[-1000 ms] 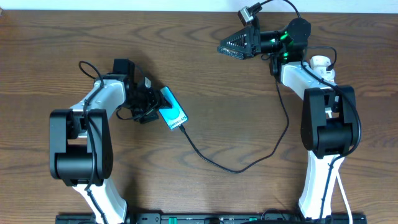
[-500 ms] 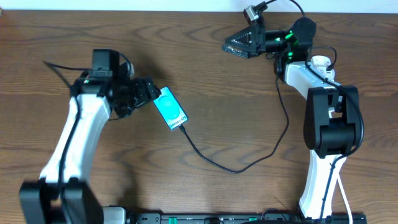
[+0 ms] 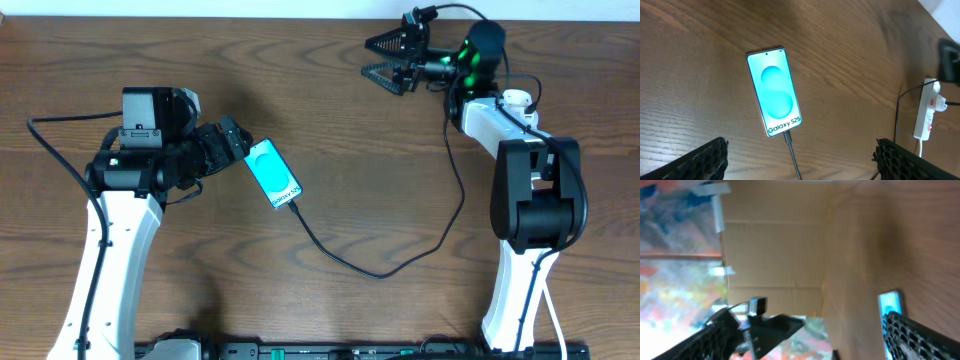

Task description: Plug charger to phone and switch on socket

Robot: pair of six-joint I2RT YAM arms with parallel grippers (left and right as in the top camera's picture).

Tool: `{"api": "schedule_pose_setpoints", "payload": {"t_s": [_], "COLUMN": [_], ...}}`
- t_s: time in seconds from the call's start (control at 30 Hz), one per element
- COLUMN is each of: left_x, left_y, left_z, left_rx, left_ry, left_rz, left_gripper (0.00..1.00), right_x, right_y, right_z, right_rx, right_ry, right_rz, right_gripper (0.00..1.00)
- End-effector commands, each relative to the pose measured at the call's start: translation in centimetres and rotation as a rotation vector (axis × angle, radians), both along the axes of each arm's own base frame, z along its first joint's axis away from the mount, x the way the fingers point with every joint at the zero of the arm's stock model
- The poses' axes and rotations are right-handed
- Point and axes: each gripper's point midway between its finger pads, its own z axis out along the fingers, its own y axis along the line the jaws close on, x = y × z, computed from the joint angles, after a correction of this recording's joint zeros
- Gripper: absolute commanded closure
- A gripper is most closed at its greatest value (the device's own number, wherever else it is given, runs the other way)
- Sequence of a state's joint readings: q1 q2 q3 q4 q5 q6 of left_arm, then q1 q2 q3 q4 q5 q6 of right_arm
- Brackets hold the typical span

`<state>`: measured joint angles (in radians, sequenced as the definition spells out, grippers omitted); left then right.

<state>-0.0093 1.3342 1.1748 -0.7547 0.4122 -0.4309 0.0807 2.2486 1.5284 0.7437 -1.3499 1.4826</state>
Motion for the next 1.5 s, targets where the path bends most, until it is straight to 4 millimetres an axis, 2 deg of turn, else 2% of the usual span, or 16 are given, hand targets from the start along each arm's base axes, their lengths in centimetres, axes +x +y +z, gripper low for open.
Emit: {"api": "schedule_pose_setpoints", "payload": {"t_s": [0.0, 0.1, 0.2, 0.27, 0.37, 0.57, 0.77, 0.93, 1.07, 1.23, 1.47], "left_x": [0.1, 0.1, 0.1, 0.1, 0.2, 0.1, 0.1, 0.0, -0.2, -0.2, -0.3], "left_y": [0.2, 0.2, 0.3, 0.4, 0.5, 0.5, 0.5, 0.5, 0.5, 0.6, 0.7], "left_z": [0.5, 0.5, 0.5, 0.4, 0.4, 0.4, 0.4, 0.3, 0.2, 0.1, 0.1], "left_rx": [-0.002, 0.001, 0.002, 0.009, 0.017, 0.016, 0.016, 0.017, 0.017, 0.021, 0.023], "left_ry": [-0.009, -0.009, -0.010, -0.010, -0.010, -0.009, -0.009, 0.000, 0.009, 0.009, 0.014], "left_rz": [0.013, 0.014, 0.014, 0.019, 0.024, 0.024, 0.024, 0.024, 0.024, 0.027, 0.029], "left_gripper": [0.06, 0.06, 0.06, 0.06, 0.06, 0.06, 0.06, 0.06, 0.06, 0.06, 0.06], "right_x": [1.9, 2.2, 1.4, 0.4, -1.0, -3.8, -7.1, -11.9, -15.7, -20.0, -21.9], "right_y": [-0.7, -1.5, -2.6, -3.7, -5.5, -9.9, -14.5, -19.7, -23.5, -27.2, -30.0], "right_z": [-2.8, -6.2, -9.1, -10.2, -10.4, -7.7, -2.7, 2.4, 5.1, 7.1, 6.2], "right_rx": [-0.099, -0.236, -0.418, -0.566, -0.735, -0.999, -1.208, -1.430, -1.602, -1.764, -1.686], "right_ry": [-0.072, -0.001, 0.052, 0.069, 0.083, 0.082, 0.061, 0.055, 0.070, 0.158, 0.371], "right_rz": [-0.120, -0.197, -0.259, -0.290, -0.328, -0.421, -0.565, -0.733, -0.840, -0.980, -1.102], "right_gripper": [0.01, 0.01, 0.01, 0.01, 0.01, 0.01, 0.01, 0.01, 0.01, 0.01, 0.01]}}
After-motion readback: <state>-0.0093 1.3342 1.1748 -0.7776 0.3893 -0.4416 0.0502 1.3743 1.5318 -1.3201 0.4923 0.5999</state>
